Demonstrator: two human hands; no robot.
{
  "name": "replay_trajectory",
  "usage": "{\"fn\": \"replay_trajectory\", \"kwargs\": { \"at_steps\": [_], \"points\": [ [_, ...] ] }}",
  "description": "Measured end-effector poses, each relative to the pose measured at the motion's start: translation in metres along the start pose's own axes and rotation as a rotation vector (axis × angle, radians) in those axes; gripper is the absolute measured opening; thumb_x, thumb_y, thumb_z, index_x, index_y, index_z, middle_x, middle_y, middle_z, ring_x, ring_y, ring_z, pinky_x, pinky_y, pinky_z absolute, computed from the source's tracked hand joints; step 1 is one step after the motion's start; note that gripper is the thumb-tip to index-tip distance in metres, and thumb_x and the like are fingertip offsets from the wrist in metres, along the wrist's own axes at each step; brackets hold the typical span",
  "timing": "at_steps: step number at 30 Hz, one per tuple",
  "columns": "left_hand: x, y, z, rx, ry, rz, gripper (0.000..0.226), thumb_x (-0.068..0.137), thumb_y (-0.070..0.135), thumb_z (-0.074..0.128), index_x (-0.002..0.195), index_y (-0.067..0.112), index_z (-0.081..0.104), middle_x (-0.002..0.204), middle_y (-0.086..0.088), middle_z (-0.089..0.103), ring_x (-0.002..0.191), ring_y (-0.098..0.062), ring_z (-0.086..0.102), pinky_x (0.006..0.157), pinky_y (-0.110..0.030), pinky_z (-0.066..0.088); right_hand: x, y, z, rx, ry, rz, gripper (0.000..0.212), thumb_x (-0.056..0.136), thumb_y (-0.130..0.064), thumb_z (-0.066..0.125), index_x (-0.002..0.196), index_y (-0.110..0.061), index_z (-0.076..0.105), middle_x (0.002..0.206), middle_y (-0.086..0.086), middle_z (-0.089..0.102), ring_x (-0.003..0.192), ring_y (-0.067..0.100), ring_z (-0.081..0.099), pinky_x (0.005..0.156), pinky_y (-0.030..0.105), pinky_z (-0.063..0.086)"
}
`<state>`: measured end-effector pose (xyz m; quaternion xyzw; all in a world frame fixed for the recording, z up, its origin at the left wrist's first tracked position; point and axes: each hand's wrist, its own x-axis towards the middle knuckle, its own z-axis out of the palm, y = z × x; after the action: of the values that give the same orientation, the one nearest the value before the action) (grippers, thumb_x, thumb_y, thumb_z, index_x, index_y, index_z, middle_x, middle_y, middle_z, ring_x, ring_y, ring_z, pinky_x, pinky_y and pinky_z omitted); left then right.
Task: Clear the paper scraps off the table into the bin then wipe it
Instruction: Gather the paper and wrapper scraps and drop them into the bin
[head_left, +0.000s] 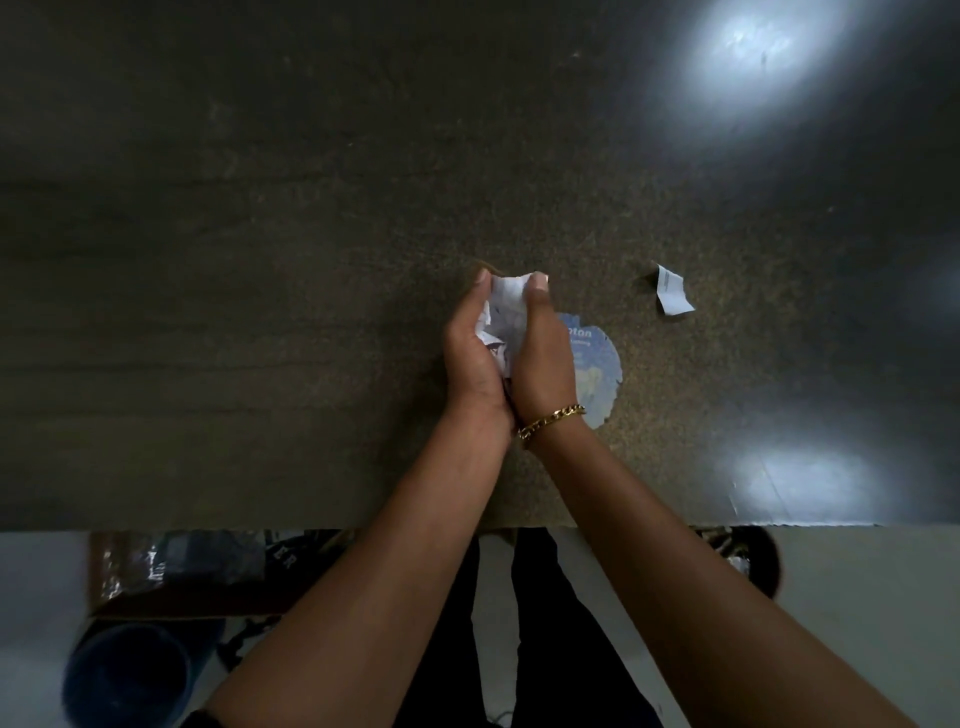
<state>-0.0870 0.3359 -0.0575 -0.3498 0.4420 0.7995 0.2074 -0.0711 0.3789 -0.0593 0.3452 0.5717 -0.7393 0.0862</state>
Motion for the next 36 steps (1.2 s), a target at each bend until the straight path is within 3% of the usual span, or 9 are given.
{"fn": "replay_trajectory", "kwargs": {
  "at_steps": [4,7,11,14,17,20,23,28,36],
  "points": [
    [-0.002,0.003,-0.012,-0.052,-0.023,-0.044,0.041,0.105,0.036,0.049,0.105,0.000,0.068,0.095,-0.011,0.073,0.091,-0.021,0.072,0.084,-0.031,0.059,-0.001,0.010,0.001,-0.370,0.085,-0.274,0.026,0.107,-0.032,0.040,0.090,-0.023,0.057,0.086,0.003,0.067,0.080,0.019,0.065,0.069,0.038,0.051],
    [-0.004,-0.002,-0.024,-0.150,-0.107,-0.110,0.050,0.100,0.043,0.052,0.120,-0.002,0.063,0.122,-0.022,0.061,0.117,-0.032,0.060,0.116,-0.044,0.042,-0.007,0.014,0.002,-0.591,0.059,-0.438,0.017,0.099,-0.031,0.041,0.084,-0.024,0.047,0.081,-0.003,0.056,0.079,0.016,0.052,0.066,0.034,0.036],
    [-0.006,-0.010,-0.039,-0.236,-0.082,-0.183,0.050,0.103,0.043,0.045,0.086,0.011,0.079,0.098,-0.011,0.074,0.096,-0.022,0.073,0.096,-0.036,0.054,-0.013,0.023,-0.005,-0.963,0.136,-0.570,0.027,0.100,-0.043,0.040,0.080,-0.029,0.051,0.084,-0.010,0.054,0.102,0.017,0.048,0.088,0.040,0.029],
    [-0.013,-0.014,-0.038,-0.218,-0.058,-0.244,0.049,0.103,0.044,0.045,0.096,0.011,0.080,0.110,-0.013,0.074,0.103,-0.025,0.073,0.099,-0.040,0.053,-0.015,0.019,-0.011,-1.118,0.173,-0.579,0.025,0.098,-0.040,0.049,0.094,-0.021,0.064,0.108,0.002,0.059,0.112,0.024,0.046,0.095,0.040,0.031],
    [-0.013,-0.013,-0.035,-0.117,0.000,-0.247,0.040,0.101,0.041,0.051,0.103,0.009,0.075,0.100,-0.012,0.077,0.089,-0.024,0.077,0.088,-0.040,0.059,-0.016,0.009,-0.019,-0.835,-0.003,-0.390,0.036,0.095,-0.030,0.059,0.119,-0.004,0.065,0.117,0.010,0.062,0.114,0.032,0.057,0.085,0.023,0.033],
    [-0.009,-0.006,-0.040,-0.142,0.023,-0.270,0.032,0.096,0.035,0.058,0.110,0.010,0.072,0.094,-0.011,0.075,0.086,-0.024,0.074,0.081,-0.036,0.061,0.004,0.009,-0.056,-0.808,0.211,-0.637,0.048,0.091,-0.038,0.054,0.123,-0.004,0.065,0.125,0.013,0.064,0.121,0.031,0.059,0.099,0.045,0.050],
    [-0.006,0.002,-0.059,-0.129,0.119,-0.301,0.022,0.094,0.036,0.062,0.083,0.017,0.062,0.068,0.000,0.055,0.048,-0.009,0.053,0.042,-0.018,0.042,0.040,0.010,-0.108,-1.073,0.305,-0.480,0.065,0.098,-0.049,0.047,0.153,-0.017,0.040,0.164,0.010,0.031,0.153,0.026,0.024,0.124,0.049,0.024],
    [-0.009,0.008,-0.086,-0.153,0.094,-0.315,0.033,0.095,0.044,0.058,0.074,0.019,0.056,0.062,0.003,0.047,0.042,-0.007,0.042,0.035,-0.016,0.028,0.054,0.024,-0.136,-1.362,0.061,-0.483,0.084,0.098,-0.069,0.022,0.164,-0.021,0.002,0.172,0.003,-0.006,0.158,0.019,-0.011,0.129,0.047,0.001],
    [-0.007,0.010,-0.091,-0.226,0.036,-0.258,0.031,0.085,0.046,0.062,0.074,0.018,0.058,0.062,0.003,0.049,0.042,-0.007,0.044,0.035,-0.016,0.029,0.010,0.063,-0.083,-1.507,-0.289,-0.668,0.086,0.098,-0.068,0.036,0.164,-0.020,0.009,0.171,0.005,0.000,0.158,0.022,-0.007,0.129,0.046,0.005]
  ]
}}
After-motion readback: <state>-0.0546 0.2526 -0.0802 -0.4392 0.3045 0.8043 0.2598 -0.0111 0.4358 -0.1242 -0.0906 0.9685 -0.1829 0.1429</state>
